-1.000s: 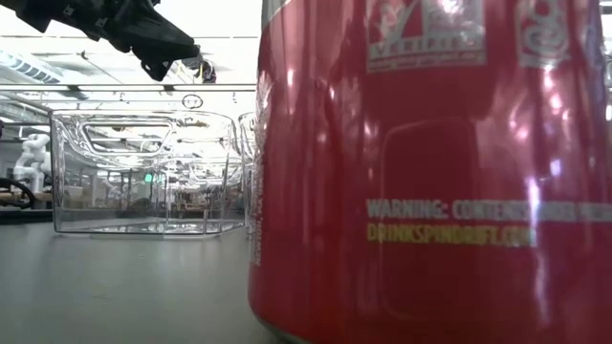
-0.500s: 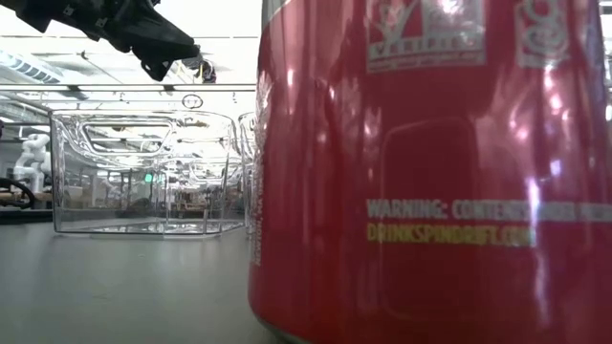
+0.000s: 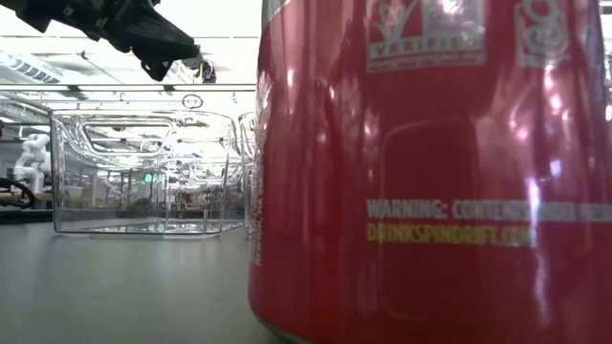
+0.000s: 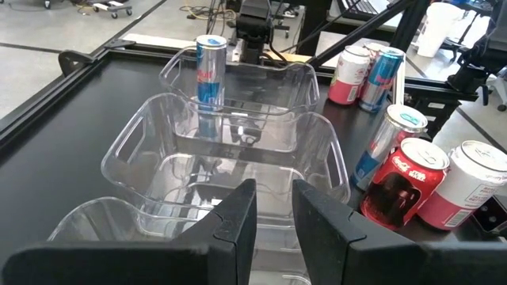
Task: Sort soda cans
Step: Put the top center red soda can into the center transparent bin
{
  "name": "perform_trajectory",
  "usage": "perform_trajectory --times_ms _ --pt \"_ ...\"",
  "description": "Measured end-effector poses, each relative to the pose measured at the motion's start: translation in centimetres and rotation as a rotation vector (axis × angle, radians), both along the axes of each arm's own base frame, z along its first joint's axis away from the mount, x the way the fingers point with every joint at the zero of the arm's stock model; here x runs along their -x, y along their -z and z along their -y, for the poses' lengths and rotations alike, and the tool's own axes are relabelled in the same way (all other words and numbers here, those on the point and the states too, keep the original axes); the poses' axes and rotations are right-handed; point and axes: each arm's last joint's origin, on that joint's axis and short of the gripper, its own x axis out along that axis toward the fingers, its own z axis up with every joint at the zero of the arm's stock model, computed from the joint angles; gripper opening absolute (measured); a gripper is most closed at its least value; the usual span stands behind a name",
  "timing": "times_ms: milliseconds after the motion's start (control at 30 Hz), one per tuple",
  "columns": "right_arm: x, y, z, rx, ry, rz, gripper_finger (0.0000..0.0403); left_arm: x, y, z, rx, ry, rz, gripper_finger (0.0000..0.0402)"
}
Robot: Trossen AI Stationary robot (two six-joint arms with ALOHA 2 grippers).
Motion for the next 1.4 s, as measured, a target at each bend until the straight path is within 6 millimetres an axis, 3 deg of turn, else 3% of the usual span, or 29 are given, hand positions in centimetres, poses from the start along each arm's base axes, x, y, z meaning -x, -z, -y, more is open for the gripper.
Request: perform_trajectory --times_ms 900,1067,1300,1400 --pt "0.01 -0.04 0.14 0.017 0.072 0.01 0.035 -0.01 -0.03 0.01 0.006 -0.002 0.002 0.0093" --pt "0.01 -0.04 0.16 0.029 0.065 0.005 0.035 -0.01 -0.04 0.0 0.175 -0.059 -0.005 0.0093" --pt "0.01 -0.04 0.16 0.04 0.039 -0.002 0.0349 -0.01 -0.03 -0.03 0.239 -0.091 -0.008 0.0093" --pt "0.01 -0.04 0.15 0.048 0.02 -0.007 0.0349 -0.08 -0.23 0.01 0.342 -0.108 0.006 0.0093"
